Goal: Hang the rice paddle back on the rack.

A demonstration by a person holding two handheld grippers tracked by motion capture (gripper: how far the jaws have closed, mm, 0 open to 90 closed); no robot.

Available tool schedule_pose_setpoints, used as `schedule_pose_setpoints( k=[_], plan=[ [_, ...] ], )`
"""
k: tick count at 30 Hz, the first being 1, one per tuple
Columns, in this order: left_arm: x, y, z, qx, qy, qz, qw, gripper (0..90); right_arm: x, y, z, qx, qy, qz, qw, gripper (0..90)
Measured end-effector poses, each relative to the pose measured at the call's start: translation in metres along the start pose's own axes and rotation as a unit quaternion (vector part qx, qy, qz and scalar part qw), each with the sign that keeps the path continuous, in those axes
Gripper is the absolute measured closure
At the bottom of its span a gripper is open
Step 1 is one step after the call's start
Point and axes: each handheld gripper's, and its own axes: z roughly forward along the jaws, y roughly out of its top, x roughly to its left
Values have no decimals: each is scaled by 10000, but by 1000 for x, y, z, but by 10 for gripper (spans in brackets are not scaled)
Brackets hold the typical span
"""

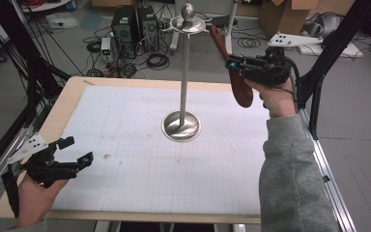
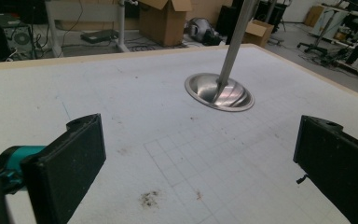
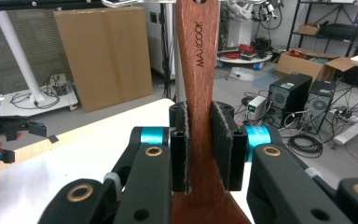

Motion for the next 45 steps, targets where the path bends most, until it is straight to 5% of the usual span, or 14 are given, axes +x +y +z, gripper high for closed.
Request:
schedule_pose_setpoints(
  k=[45],
  plan=[
    [0, 1, -2, -38, 22, -3, 10000, 26, 1, -6, 29, 94, 24, 113, 9999, 775]
  ],
)
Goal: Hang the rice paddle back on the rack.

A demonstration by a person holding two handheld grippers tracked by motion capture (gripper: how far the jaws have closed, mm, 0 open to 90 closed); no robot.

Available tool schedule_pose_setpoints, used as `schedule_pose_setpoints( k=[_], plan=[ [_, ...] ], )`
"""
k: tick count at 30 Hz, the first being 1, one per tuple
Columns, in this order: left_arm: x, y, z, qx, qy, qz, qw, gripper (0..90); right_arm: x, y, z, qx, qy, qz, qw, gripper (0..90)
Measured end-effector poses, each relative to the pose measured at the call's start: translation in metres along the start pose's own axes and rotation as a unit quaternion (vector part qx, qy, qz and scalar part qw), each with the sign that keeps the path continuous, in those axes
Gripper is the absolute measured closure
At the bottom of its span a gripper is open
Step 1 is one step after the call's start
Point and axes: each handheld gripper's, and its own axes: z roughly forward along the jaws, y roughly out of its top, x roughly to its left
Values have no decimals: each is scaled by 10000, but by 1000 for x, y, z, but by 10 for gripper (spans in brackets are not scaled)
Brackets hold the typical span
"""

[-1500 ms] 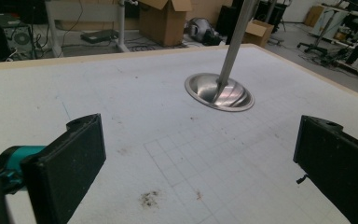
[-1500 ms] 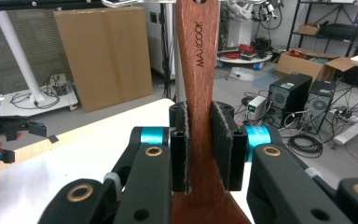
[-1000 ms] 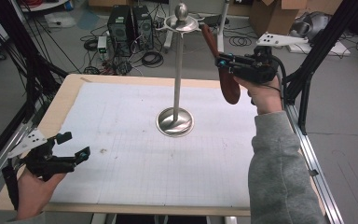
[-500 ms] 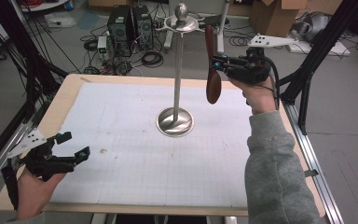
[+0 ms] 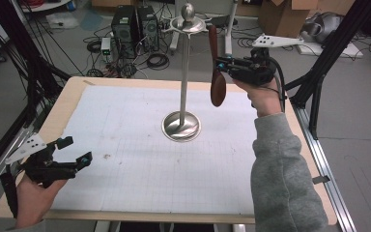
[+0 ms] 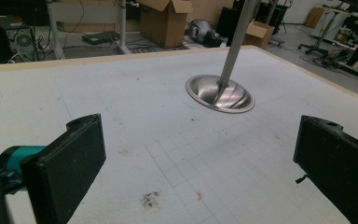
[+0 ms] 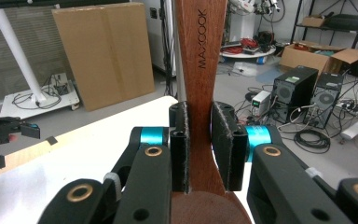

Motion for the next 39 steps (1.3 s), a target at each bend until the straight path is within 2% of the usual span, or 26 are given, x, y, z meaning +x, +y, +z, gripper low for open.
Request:
schedule_pose_setpoints(
  k=[15, 26, 35, 39],
  plan=[
    [1, 0, -1, -14, 3, -7, 10000, 26, 0, 0, 11, -1, 8, 0, 10000, 774],
    [2, -1, -4, -40, 31, -23, 10000, 26, 0, 0, 24, 6, 79, 98, 9999, 774],
    [1, -1, -5, -28, 31, -6, 10000, 26, 2, 0, 25, 4, 36, 104, 9999, 773],
    [0, 0, -5, -42, 23, 3, 10000, 26, 2, -3, 24, -91, 19, 128, 9999, 749]
  ],
)
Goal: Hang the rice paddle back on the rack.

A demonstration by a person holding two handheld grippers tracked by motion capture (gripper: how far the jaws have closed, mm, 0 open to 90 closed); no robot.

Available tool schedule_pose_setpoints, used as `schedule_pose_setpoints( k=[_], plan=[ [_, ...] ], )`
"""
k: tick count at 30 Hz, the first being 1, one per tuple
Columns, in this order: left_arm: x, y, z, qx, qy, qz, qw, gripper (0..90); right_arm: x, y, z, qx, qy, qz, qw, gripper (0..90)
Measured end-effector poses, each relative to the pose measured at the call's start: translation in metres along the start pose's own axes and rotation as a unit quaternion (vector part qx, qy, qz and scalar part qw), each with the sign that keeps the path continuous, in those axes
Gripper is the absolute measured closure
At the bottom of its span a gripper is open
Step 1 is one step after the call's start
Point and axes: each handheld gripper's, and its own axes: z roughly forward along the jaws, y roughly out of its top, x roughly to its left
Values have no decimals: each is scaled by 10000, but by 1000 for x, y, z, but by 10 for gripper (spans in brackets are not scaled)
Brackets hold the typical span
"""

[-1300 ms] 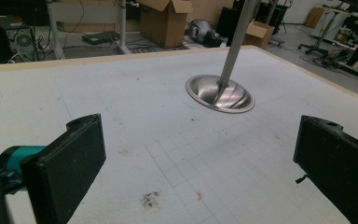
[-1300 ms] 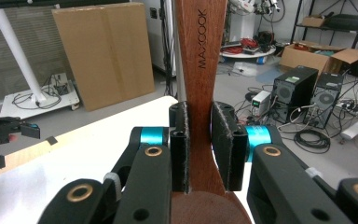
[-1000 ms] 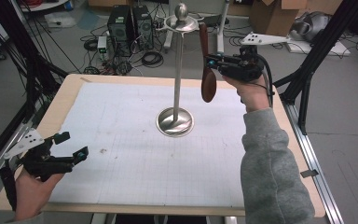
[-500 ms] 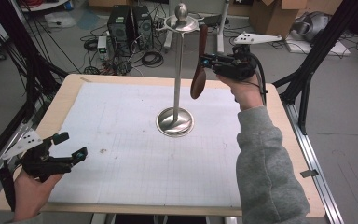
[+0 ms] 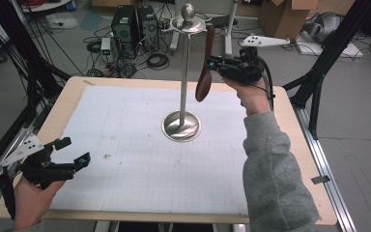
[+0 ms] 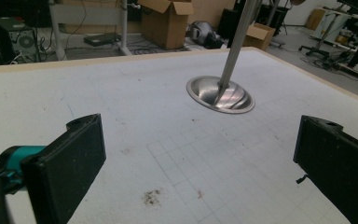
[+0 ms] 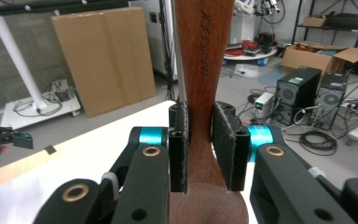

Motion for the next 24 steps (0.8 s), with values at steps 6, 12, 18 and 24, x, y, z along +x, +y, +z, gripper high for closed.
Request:
schedule_pose_setpoints(
  k=[6, 12, 18, 24],
  plan=[
    [-1, 1, 0, -36, -5, 25, 10000, 26, 0, -5, -4, -11, -70, 43, 10000, 644],
    [-2, 3, 2, -41, -29, 27, 10000, 26, 6, -12, -14, -74, -316, -78, 9994, 459],
    [-2, 5, 4, -44, -32, 34, 10000, 26, 8, -20, -18, 125, -373, -115, 9992, 245],
    [-2, 7, 6, -70, -35, 61, 10000, 26, 14, -24, -19, 179, -446, -186, 9987, 134]
  ],
)
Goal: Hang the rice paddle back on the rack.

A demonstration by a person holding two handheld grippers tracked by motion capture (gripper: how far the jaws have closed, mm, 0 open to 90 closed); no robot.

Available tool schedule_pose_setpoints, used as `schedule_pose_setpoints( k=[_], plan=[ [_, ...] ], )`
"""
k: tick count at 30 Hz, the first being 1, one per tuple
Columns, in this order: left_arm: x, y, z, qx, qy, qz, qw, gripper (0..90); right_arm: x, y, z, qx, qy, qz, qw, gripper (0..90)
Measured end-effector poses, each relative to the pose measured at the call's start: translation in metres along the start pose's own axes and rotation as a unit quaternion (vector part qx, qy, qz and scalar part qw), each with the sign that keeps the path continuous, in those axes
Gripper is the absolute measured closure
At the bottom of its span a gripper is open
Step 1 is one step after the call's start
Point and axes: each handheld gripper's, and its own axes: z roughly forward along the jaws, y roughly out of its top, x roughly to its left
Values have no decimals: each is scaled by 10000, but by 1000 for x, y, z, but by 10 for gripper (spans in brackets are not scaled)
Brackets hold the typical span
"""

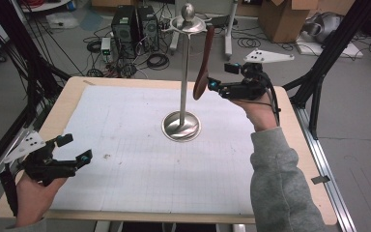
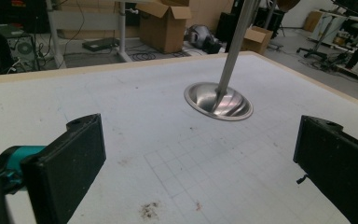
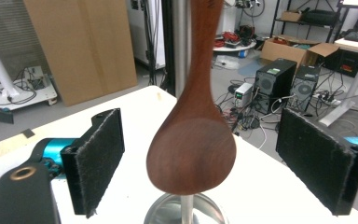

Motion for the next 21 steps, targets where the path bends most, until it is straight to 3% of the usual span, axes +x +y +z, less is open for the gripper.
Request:
schedule_pose_setpoints(
  k=[9, 21],
  plan=[
    [-1, 1, 6, 10, -71, 3, 10000, 26, 5, -25, -5, 145, 85, -55, 9998, 40],
    [-4, 0, 16, 16, -210, -42, 9998, 26, 5, -56, -17, 267, -28, 35, 9996, 19]
  ],
)
